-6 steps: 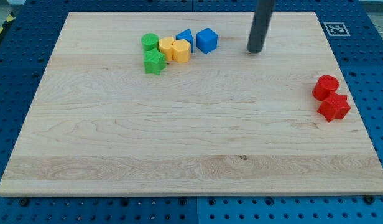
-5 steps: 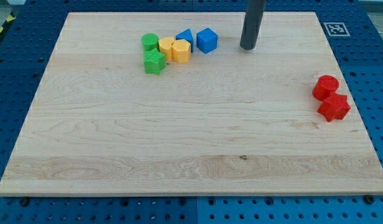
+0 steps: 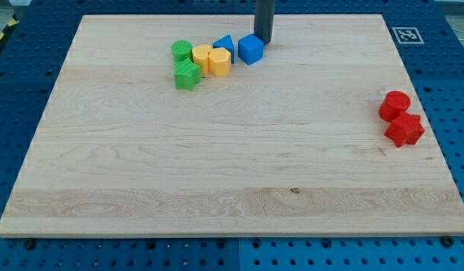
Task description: Move the blue cube above the red circle
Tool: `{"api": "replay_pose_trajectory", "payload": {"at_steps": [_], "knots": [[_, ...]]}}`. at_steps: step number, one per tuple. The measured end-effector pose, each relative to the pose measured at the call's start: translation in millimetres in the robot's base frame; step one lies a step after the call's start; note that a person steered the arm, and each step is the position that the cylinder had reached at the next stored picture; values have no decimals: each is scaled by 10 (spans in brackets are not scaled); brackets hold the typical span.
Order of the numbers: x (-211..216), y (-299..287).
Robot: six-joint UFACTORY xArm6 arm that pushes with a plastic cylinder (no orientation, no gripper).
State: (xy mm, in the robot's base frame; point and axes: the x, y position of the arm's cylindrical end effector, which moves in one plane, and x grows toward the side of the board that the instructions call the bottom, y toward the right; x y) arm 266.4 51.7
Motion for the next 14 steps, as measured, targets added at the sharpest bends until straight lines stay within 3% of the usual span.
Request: {"api": "replay_pose_trajectory", "payload": {"at_steps": [4, 8, 10, 12, 14], "knots": [[-12, -536], [213, -149], [215, -510], [525, -212], [554, 270]]}}
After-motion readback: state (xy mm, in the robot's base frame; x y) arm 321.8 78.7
